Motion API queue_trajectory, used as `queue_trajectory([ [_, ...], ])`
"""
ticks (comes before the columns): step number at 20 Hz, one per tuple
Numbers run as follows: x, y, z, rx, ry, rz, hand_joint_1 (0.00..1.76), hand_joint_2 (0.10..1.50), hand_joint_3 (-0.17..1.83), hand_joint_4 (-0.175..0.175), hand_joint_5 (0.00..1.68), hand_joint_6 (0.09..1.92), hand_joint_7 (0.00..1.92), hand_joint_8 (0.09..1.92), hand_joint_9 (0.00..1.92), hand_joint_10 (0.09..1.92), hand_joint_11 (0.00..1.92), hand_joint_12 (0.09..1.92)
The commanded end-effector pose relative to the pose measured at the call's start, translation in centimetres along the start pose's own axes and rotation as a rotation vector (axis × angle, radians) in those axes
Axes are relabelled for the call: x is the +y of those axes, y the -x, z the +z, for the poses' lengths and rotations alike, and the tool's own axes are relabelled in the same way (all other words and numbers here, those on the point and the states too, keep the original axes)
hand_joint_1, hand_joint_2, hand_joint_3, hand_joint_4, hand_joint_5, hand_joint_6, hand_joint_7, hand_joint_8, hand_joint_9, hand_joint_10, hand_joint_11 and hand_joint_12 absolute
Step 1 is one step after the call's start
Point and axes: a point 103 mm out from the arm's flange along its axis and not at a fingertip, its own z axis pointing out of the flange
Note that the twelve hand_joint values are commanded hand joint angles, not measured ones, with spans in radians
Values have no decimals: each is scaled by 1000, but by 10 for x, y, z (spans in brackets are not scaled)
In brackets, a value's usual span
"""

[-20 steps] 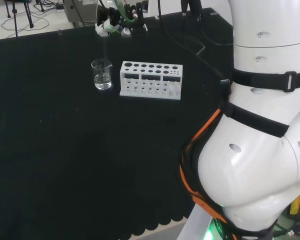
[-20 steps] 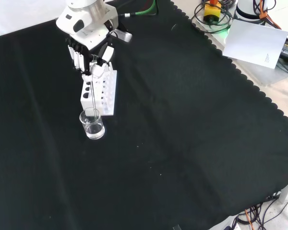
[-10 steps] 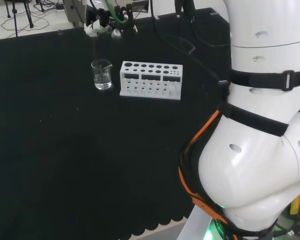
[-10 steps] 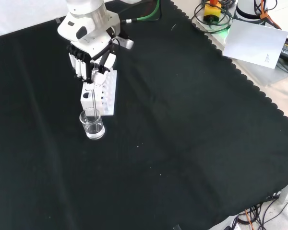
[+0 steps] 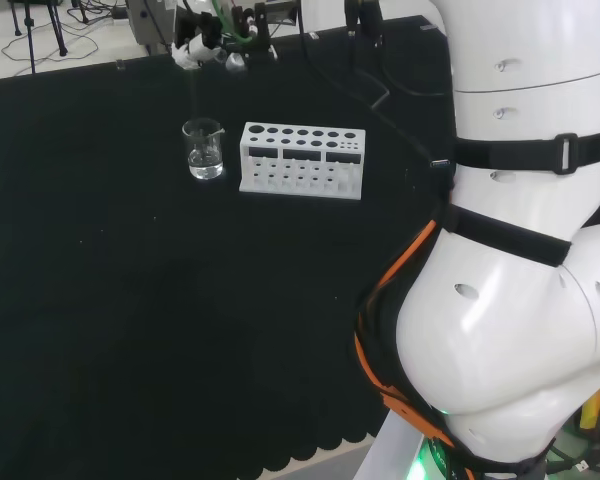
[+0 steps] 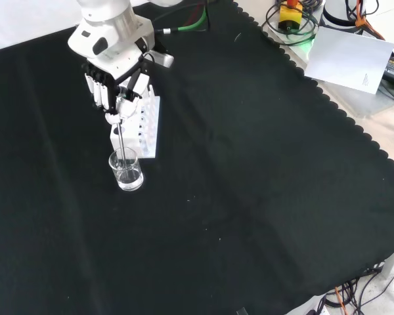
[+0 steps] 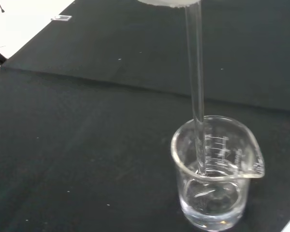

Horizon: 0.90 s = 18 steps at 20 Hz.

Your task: Stir in the beaker to the left of the white test tube rack with the glass rod.

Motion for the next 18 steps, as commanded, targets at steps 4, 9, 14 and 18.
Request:
queue_trajectory([
  [4, -16, 8, -7, -23, -13, 46, 1306, 1106, -175, -175, 1377, 87, 1176, 1032, 1749, 747, 1384, 1005],
  [9, -20, 4, -9, -24, -4, 29, 1306, 1106, -175, -175, 1377, 87, 1176, 1032, 1749, 748, 1384, 1005],
  [14, -35, -12, -15, -27, 44, 4, 1306, 1106, -175, -175, 1376, 87, 1176, 1032, 1748, 748, 1384, 1006],
  [18, -36, -20, -21, -30, 56, -12, 1306, 1106, -175, -175, 1376, 87, 1176, 1032, 1748, 749, 1383, 1006],
])
